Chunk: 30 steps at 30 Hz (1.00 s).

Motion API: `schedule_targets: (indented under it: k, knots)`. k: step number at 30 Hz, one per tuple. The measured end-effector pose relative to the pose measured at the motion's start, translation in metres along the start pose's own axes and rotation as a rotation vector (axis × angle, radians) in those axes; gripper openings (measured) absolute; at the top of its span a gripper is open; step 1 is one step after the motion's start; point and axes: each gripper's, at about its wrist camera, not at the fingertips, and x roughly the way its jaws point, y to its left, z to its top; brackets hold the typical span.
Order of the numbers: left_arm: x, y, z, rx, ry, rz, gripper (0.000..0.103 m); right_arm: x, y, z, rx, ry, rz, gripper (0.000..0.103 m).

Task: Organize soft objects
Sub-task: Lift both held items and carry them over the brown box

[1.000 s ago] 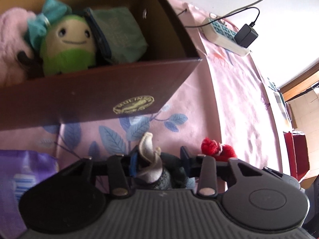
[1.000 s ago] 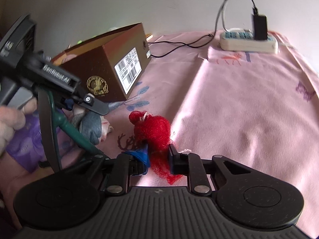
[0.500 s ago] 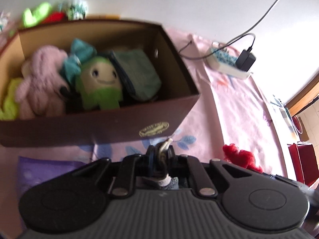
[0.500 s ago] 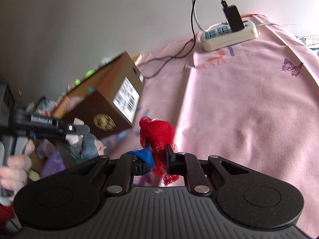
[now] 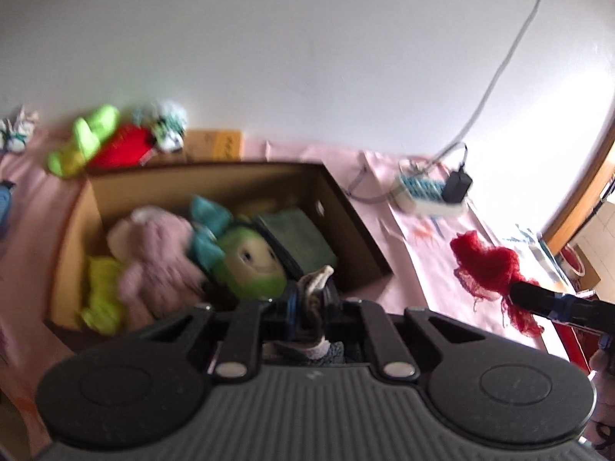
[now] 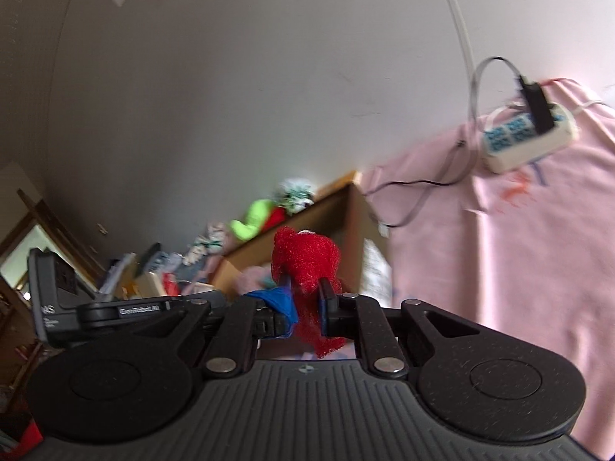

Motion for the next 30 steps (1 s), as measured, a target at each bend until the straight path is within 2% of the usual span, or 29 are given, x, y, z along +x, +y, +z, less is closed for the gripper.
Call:
schedule_targets:
  k: [5,10,18,26,30]
  knots:
    - [-0.007,0.031,0.025,0.011,-0.062,0.042,0.007,0.034,0.028,0.017,0.035,0.031,-0.011,0.0]
    - [0.004,0.059,0.041,0.005,-0.065,0.039,0.007,0.074,0.051,0.028,0.049,0.059,-0.064,0.0]
    - [0.042,0.082,0.044,0.022,-0.013,0.03,0.008,0.142,0.077,0.034,0.023,0.068,-0.144,0.0]
    - [0.079,0.092,0.038,0.03,0.057,0.037,0.009,0.21,0.072,0.025,0.019,0.056,-0.188,0.002]
    - [0.091,0.095,0.034,0.047,0.086,0.074,0.012,0.234,0.065,0.018,0.004,0.079,-0.256,0.004]
